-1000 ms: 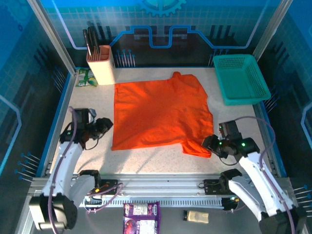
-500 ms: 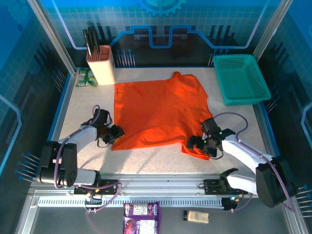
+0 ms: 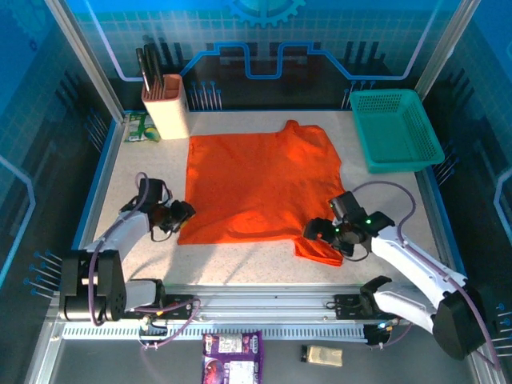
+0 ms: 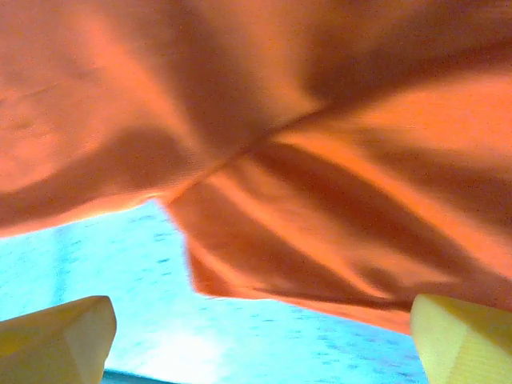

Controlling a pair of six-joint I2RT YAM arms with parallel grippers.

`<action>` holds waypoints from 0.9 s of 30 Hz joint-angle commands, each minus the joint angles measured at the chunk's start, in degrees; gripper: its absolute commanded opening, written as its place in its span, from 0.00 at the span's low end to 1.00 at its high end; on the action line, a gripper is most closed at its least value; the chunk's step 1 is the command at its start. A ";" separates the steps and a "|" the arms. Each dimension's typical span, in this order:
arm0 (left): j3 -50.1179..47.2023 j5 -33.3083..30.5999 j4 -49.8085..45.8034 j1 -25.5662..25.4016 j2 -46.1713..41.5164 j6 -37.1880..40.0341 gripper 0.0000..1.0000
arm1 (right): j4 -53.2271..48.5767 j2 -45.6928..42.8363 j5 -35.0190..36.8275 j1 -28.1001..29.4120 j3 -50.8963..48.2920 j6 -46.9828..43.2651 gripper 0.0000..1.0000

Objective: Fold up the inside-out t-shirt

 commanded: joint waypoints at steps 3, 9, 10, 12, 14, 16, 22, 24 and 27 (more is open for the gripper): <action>4.93 1.47 -4.43 -2.34 -1.90 2.04 0.38 | 11.46 8.82 -11.11 6.83 2.35 -1.61 0.96; 4.96 2.20 -0.43 -4.86 0.17 0.11 0.37 | 21.13 17.56 -14.74 9.96 -0.18 0.01 0.97; 5.22 2.32 -0.26 -5.13 0.76 -0.06 0.37 | 21.55 18.13 -14.56 10.15 -1.10 0.63 0.97; 5.61 2.29 0.00 -5.64 1.74 -0.06 0.37 | 21.11 18.27 -14.33 10.51 -2.66 1.68 0.97; 6.06 2.05 -0.15 -6.07 2.47 0.29 0.37 | 19.24 17.33 -13.51 11.19 -3.90 2.79 0.96; 6.53 2.02 -0.29 -6.21 3.36 0.59 0.37 | 17.30 15.72 -13.12 11.82 -4.43 3.37 0.96; 9.20 2.68 -0.31 -7.11 8.34 2.07 0.37 | 14.68 12.58 -18.50 9.73 -0.62 0.22 0.98; 10.05 2.38 -0.22 -7.76 10.04 2.37 0.37 | 12.05 12.10 -18.25 6.80 2.50 -3.26 0.98; 11.39 1.73 0.48 -8.64 12.85 2.89 0.37 | 8.82 12.44 -17.00 -0.15 5.91 -8.32 0.98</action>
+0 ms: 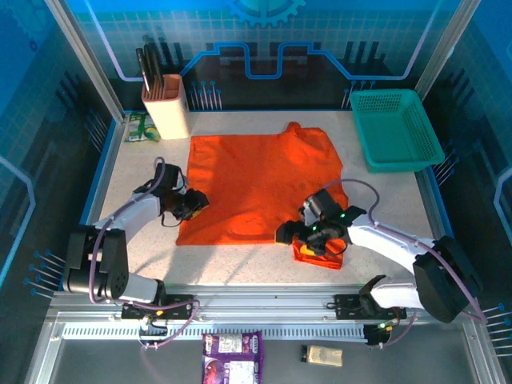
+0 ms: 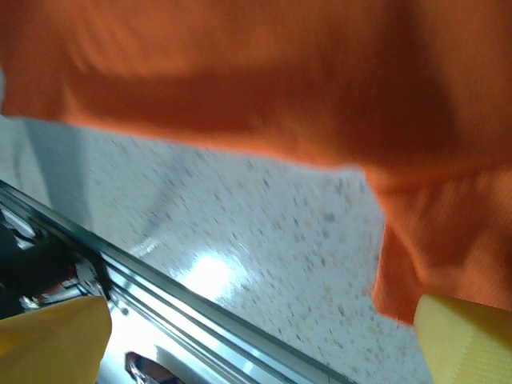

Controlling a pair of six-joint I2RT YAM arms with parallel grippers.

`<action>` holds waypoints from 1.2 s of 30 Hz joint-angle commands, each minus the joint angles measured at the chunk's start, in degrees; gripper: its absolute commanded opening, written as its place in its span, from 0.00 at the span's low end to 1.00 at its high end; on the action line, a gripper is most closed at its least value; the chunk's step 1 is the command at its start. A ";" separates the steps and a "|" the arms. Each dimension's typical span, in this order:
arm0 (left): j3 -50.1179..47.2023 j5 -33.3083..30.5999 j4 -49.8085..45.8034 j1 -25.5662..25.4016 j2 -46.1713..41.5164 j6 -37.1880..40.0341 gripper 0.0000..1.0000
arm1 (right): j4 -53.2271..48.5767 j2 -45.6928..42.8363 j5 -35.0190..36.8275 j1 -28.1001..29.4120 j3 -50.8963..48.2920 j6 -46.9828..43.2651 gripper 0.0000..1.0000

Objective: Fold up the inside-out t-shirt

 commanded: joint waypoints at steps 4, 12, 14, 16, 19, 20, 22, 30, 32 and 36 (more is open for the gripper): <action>4.92 -1.96 -0.25 -1.22 6.76 3.33 0.36 | -4.56 2.97 0.71 -15.30 5.37 -10.96 0.98; 4.07 -4.56 2.27 1.70 11.41 2.74 0.36 | -3.47 9.71 3.44 -27.93 2.18 -10.97 0.97; 2.26 -4.52 2.51 2.43 11.05 2.13 0.36 | -4.15 8.63 5.27 -28.83 -0.39 -9.28 0.98; -0.33 -4.57 2.82 2.92 9.51 1.31 0.36 | -5.04 6.66 6.78 -29.06 -3.33 -7.36 0.99; -5.64 -4.94 3.30 3.19 4.74 -0.70 0.36 | -6.69 2.39 8.10 -28.83 -7.79 -4.03 1.00; -7.74 -5.02 3.35 3.20 2.73 -1.48 0.37 | -7.67 0.84 8.62 -28.69 -9.03 -3.07 1.00; -11.43 -5.33 3.52 3.20 -1.27 -3.08 0.37 | -9.66 -2.91 9.49 -28.20 -10.67 -1.77 1.00; -12.47 -6.38 -1.32 3.20 -11.38 -3.33 0.39 | -14.99 -12.97 6.36 -26.91 -5.78 -4.43 0.97; -8.21 -6.12 -3.07 3.20 -10.40 -1.82 0.38 | -15.13 -12.60 6.22 -26.94 -1.71 -8.13 0.96; 0.79 -3.98 -4.63 2.70 -5.27 1.85 0.36 | -14.63 -6.34 8.26 -27.04 7.44 -17.07 0.95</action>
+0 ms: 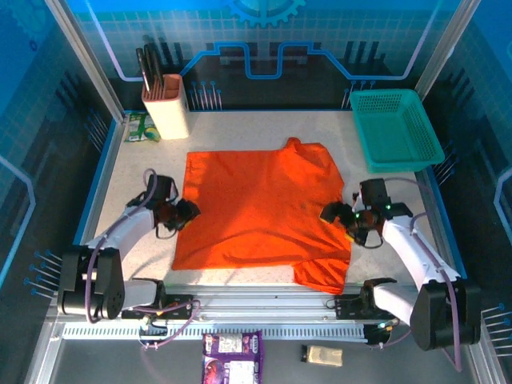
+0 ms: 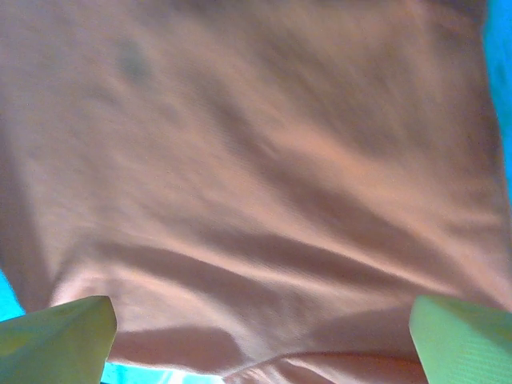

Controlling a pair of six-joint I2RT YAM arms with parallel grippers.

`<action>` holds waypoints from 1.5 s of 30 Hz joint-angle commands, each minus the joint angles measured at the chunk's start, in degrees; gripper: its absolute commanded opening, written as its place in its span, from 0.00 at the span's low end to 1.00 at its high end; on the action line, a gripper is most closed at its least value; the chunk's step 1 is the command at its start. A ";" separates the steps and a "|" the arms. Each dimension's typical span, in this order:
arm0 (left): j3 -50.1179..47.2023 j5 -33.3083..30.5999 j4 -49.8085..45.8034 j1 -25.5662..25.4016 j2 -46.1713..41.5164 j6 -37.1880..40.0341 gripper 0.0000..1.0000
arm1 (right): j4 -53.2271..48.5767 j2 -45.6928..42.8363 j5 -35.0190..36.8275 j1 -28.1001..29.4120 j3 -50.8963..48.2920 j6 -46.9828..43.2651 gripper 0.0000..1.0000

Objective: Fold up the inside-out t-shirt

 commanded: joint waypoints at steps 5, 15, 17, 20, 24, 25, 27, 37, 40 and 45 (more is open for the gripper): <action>15.23 2.26 -2.23 -0.59 11.50 6.72 0.34 | 3.16 16.03 -1.68 0.62 18.08 -15.42 0.91; 35.73 0.34 -5.91 0.01 32.50 11.57 0.31 | 4.11 43.61 -4.06 0.10 43.92 -22.26 0.75; 39.49 -1.24 -6.91 0.65 36.36 12.12 0.31 | 3.26 48.20 -3.58 -0.28 49.06 -23.93 0.72; 44.50 0.95 -7.41 2.27 42.53 11.26 0.30 | 1.18 55.29 -1.89 -0.91 57.98 -27.42 0.65; 50.43 -0.04 -9.46 3.10 47.71 11.21 0.30 | -4.79 66.08 1.22 -1.88 72.67 -32.41 0.55; 51.69 -0.31 -10.12 3.19 48.72 11.25 0.30 | -6.35 68.56 1.67 -2.06 76.20 -33.38 0.54; 54.10 -0.56 -11.13 3.28 50.86 11.48 0.30 | -10.06 74.43 3.10 -2.20 84.07 -35.51 0.51; 60.85 -1.80 -13.93 3.37 57.59 11.28 0.30 | -14.70 85.74 3.20 -3.12 98.68 -40.07 0.44; 61.56 -2.35 -14.02 3.45 57.86 11.26 0.31 | -15.03 86.35 0.63 -3.43 98.51 -40.05 0.40; 62.12 -2.02 -14.35 3.45 56.72 11.00 0.31 | -13.72 84.61 -1.44 -3.22 97.16 -38.89 0.23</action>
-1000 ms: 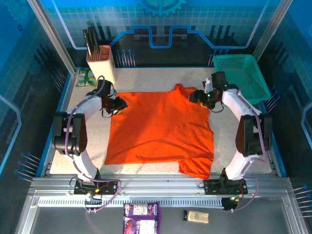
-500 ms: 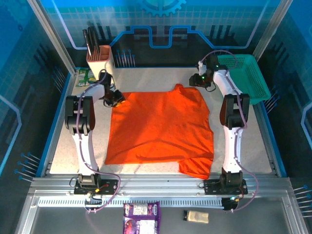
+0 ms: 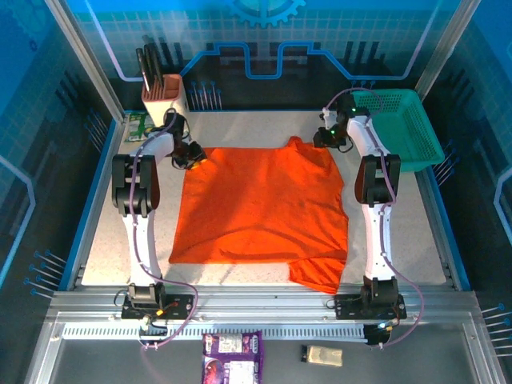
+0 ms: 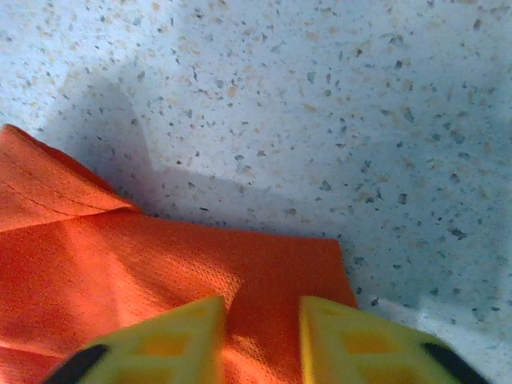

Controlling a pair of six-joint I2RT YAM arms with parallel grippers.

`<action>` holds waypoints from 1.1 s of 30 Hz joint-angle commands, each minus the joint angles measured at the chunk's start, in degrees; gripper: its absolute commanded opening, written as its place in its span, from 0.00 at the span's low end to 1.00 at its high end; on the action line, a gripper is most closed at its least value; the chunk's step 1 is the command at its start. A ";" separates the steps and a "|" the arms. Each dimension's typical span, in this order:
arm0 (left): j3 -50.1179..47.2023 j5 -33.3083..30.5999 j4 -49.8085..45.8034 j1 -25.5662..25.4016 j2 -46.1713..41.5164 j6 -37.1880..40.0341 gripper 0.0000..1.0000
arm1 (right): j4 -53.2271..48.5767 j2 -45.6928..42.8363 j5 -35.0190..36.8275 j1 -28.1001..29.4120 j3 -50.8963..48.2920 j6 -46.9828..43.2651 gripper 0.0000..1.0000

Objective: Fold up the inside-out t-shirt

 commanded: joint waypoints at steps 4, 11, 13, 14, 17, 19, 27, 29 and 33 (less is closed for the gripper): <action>0.19 -0.19 -2.67 0.13 -1.60 0.59 0.31 | 1.43 -4.37 -2.08 -0.19 -1.21 1.61 0.03; -2.71 2.39 -1.00 -0.87 -8.09 -1.05 0.31 | 2.08 -14.42 -2.62 1.79 -8.93 1.98 0.00; -4.06 2.53 -0.55 -1.80 -9.83 -1.31 0.31 | 2.09 -18.30 -2.07 2.90 -12.98 1.47 0.00; -4.80 2.61 -0.38 -2.20 -10.76 -1.51 0.31 | 2.13 -20.29 -1.59 3.69 -15.49 1.09 0.00; -7.20 3.04 0.55 -4.34 -13.10 -2.09 0.31 | 3.27 -26.91 -0.97 6.34 -25.18 0.66 0.00; -8.58 2.97 1.01 -5.99 -14.45 -2.39 0.31 | 4.54 -31.43 -1.53 8.64 -32.79 0.24 0.00; -8.78 2.50 1.00 -14.83 -15.25 -2.16 0.32 | -0.06 -38.99 -5.72 13.74 -45.36 0.45 0.30; -7.55 1.99 0.65 -17.18 -14.72 -1.57 0.32 | 1.86 -41.76 -3.93 13.73 -46.79 3.03 0.33; -4.63 0.58 -0.32 -21.58 -13.60 -0.16 0.33 | 5.29 -45.06 0.21 13.41 -48.96 8.36 0.38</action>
